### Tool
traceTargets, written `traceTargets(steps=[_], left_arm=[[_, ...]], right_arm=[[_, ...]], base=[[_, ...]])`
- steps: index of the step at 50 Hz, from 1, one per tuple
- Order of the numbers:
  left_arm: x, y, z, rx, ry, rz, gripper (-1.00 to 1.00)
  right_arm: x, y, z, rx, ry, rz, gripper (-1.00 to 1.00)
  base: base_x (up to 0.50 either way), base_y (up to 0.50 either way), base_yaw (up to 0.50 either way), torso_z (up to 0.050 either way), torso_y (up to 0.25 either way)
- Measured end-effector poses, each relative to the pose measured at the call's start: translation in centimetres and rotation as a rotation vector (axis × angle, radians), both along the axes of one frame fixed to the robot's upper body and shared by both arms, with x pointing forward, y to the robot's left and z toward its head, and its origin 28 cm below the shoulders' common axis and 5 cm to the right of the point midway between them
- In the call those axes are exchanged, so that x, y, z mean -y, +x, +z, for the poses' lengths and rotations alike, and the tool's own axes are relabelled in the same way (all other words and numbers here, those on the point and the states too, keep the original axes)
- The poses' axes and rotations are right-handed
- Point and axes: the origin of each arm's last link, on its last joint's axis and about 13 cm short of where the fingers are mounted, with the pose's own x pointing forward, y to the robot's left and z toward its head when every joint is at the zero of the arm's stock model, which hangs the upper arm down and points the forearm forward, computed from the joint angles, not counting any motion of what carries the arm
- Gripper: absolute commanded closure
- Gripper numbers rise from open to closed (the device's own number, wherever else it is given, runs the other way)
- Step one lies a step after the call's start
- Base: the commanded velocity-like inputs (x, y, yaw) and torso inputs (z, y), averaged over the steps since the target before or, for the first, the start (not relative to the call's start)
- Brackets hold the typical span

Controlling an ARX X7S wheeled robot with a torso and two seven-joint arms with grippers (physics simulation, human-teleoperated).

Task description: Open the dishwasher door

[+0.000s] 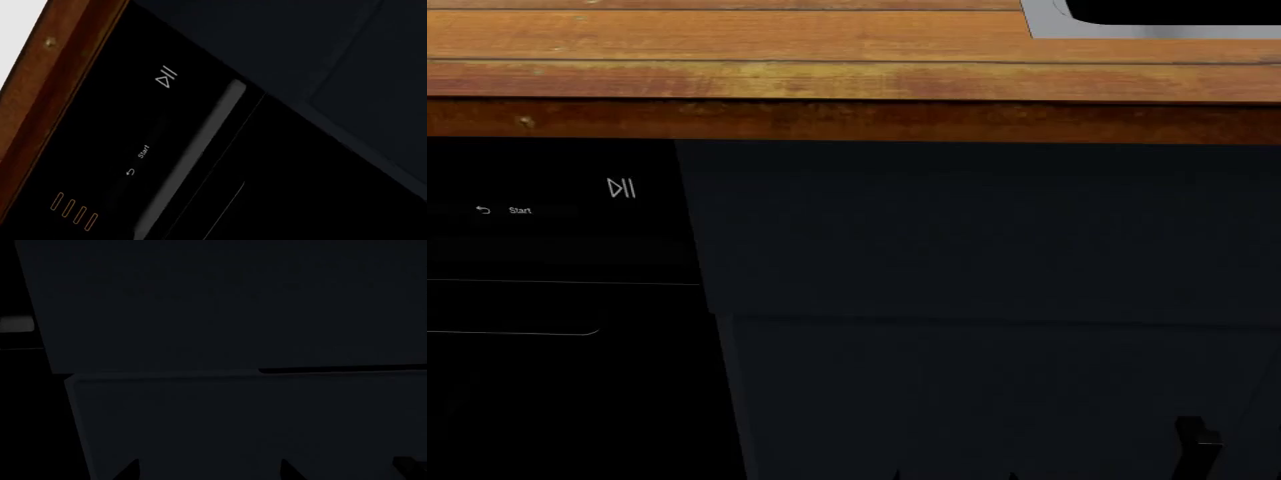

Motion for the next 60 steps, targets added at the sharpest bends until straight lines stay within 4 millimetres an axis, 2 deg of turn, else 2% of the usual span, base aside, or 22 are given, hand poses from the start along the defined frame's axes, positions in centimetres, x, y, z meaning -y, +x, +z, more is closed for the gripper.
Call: traceTargets(steps=[13, 22, 60], left_arm=[[-1.5, 0.8, 0.3, -0.017, 0.228, -0.036, -1.00], [-2.2, 1.5, 0.0, -0.022, 0.323, -0.042, -1.00], [-3.8, 6.3, -1.8, -0.021, 0.456, -0.022, -1.00]], right_arm=[[0.0, 0.0, 0.0, 0.002, 0.003, -0.002, -1.00], [0.0, -0.1, 0.0, 0.002, 0.004, -0.003, -1.00], [0.2, 0.0, 0.1, 0.005, 0.009, -0.016, -1.00]], base=[[0.00, 0.00, 0.00, 0.000, 0.000], [0.00, 0.00, 0.00, 0.000, 0.000], [0.00, 0.00, 0.00, 0.000, 0.000]])
